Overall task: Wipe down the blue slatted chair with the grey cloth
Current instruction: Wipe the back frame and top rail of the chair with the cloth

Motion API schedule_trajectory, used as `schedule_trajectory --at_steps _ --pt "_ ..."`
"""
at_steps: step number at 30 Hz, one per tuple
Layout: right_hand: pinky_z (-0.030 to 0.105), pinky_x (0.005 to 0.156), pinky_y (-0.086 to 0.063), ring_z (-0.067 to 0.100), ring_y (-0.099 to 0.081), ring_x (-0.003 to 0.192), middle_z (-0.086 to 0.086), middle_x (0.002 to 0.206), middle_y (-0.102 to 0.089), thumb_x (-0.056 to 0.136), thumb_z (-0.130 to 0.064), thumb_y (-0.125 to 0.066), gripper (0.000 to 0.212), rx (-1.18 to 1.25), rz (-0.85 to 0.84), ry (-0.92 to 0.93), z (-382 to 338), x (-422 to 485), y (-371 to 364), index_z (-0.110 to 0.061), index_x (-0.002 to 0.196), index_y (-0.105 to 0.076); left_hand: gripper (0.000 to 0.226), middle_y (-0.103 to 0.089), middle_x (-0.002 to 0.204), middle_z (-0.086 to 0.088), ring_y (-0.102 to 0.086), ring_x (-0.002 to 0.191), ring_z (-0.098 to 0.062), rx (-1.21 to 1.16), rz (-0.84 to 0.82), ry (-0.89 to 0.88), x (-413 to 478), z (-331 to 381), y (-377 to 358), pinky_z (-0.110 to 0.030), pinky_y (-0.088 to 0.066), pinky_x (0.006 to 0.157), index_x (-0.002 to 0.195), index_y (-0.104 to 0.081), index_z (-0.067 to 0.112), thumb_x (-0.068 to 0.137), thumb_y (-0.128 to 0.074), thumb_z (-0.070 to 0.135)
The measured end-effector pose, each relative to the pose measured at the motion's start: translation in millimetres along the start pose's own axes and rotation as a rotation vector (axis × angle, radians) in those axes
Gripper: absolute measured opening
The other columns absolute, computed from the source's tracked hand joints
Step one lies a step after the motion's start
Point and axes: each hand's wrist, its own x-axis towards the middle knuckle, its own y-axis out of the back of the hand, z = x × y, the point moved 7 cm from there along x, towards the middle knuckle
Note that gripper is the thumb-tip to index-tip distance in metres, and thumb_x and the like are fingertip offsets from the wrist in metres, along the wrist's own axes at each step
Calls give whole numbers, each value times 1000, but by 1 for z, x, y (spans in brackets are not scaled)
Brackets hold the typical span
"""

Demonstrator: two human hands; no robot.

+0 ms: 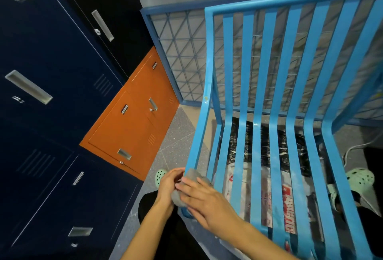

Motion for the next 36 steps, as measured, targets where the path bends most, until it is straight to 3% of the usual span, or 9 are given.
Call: schedule_trajectory --at_steps 2,5,9,12,18,22,28,31,36 --pt "39 121 -15 8 -19 147 -8 152 -41 97 -19 -53 38 -71 -42 58 4 0 0 -19 136 -57 26 -71 86 -10 -66 82 -21 51 -24 -27 -3 2 5 -29 -51 74 79 -74 7 91 -52 3" --pt "41 120 -20 8 -27 145 -8 149 -45 96 -21 -56 40 -114 -86 110 9 12 8 -22 136 -57 24 -70 83 -9 -66 72 -15 42 -7 -82 -8 12 11 -22 -52 64 86 -71 3 93 -48 4" --pt "45 122 -9 4 -28 143 -12 147 -45 100 -31 -47 38 -119 -19 -52 32 40 36 -28 138 -52 24 -68 82 -5 -62 69 -16 62 -3 -109 -5 27 12 -28 -45 62 91 -69 9 96 -46 9" --pt "54 120 -15 11 -34 141 -6 141 -54 100 -31 -46 35 -191 -11 -117 47 62 50 -24 131 -60 23 -70 77 -2 -63 67 -15 113 -23 -151 -3 45 11 -27 -43 62 93 -68 11 97 -45 11" --pt "48 120 -12 21 -48 126 3 121 -59 97 -36 -45 30 -252 -156 118 11 56 26 -22 112 -67 22 -68 78 -5 -63 70 -18 273 -45 -206 1 55 14 -30 -49 64 93 -70 8 94 -48 6" --pt "49 119 -13 25 -50 114 3 100 -56 97 -35 -42 28 -453 -222 244 -10 38 -6 -19 95 -65 19 -71 81 0 -63 68 -13 304 -31 -151 0 40 22 -27 -48 63 100 -69 3 95 -51 7" --pt "51 118 -9 26 -52 95 3 90 -54 94 -17 -36 29 -620 -293 478 -28 18 -43 -16 88 -64 22 -73 85 -3 -62 70 -17 321 -77 -158 0 38 21 -30 -46 65 101 -68 4 98 -47 10" --pt "47 117 -18 23 -52 93 0 89 -56 93 -15 -39 27 -627 -295 559 -28 19 -43 -19 88 -66 25 -72 84 -1 -61 66 -14 331 -97 -183 0 43 13 -26 -43 58 96 -67 9 100 -43 12" --pt "38 105 -30 18 -48 92 -2 86 -59 97 -32 -49 25 -419 -204 416 -17 47 -11 -19 86 -68 27 -73 87 -3 -62 70 -15 281 -91 -208 6 54 11 -26 -45 59 94 -68 11 101 -43 14"
